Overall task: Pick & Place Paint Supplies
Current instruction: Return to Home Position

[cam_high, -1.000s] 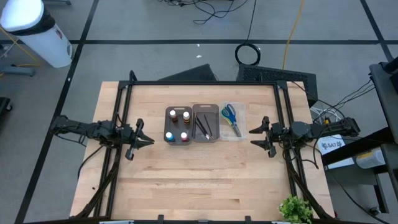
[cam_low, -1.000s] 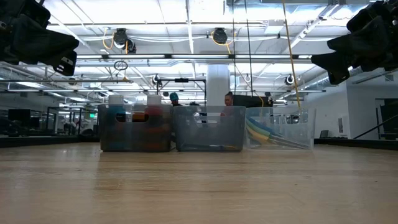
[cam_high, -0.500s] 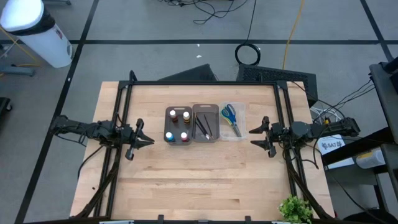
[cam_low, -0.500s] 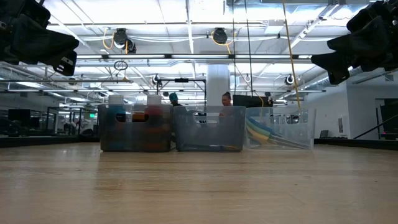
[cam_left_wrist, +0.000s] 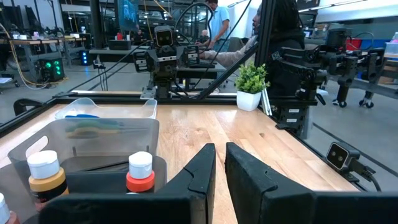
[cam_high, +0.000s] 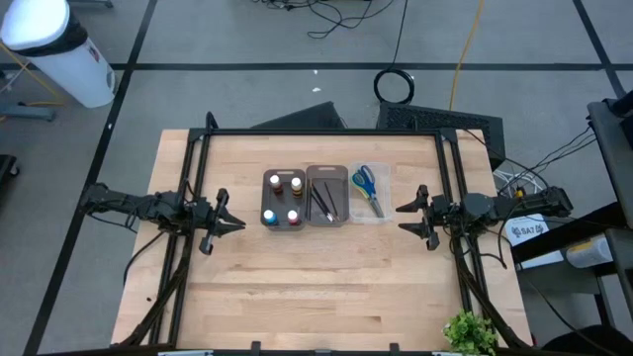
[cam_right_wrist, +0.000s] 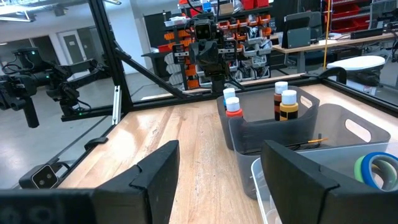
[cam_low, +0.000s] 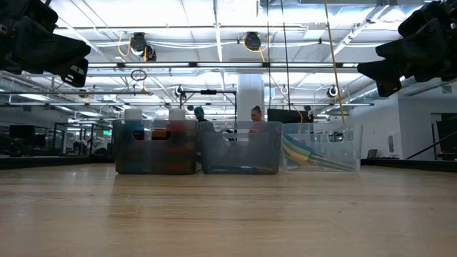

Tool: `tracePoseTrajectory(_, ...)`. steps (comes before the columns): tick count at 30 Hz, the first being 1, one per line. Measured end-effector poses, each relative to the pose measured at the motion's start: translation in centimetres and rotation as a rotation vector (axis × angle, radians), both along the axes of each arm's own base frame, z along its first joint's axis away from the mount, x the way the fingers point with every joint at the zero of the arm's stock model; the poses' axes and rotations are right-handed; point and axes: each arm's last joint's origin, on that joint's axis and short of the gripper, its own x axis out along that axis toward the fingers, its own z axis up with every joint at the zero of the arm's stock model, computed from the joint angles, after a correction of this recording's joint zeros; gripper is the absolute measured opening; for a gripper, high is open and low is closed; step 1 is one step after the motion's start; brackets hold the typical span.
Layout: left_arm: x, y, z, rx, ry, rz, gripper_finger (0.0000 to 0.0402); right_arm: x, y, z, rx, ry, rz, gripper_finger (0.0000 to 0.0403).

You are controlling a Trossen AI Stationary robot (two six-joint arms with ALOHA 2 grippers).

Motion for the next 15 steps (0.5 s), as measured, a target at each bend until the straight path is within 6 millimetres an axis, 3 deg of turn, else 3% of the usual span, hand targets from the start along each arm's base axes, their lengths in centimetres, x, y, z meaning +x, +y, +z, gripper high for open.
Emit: tracePoseTrajectory(15,0.0,0.0,0.0,0.0,0.0,0.0,0.0047,0.0,0.0,0.0,0.0,0.0,0.0,0.0214)
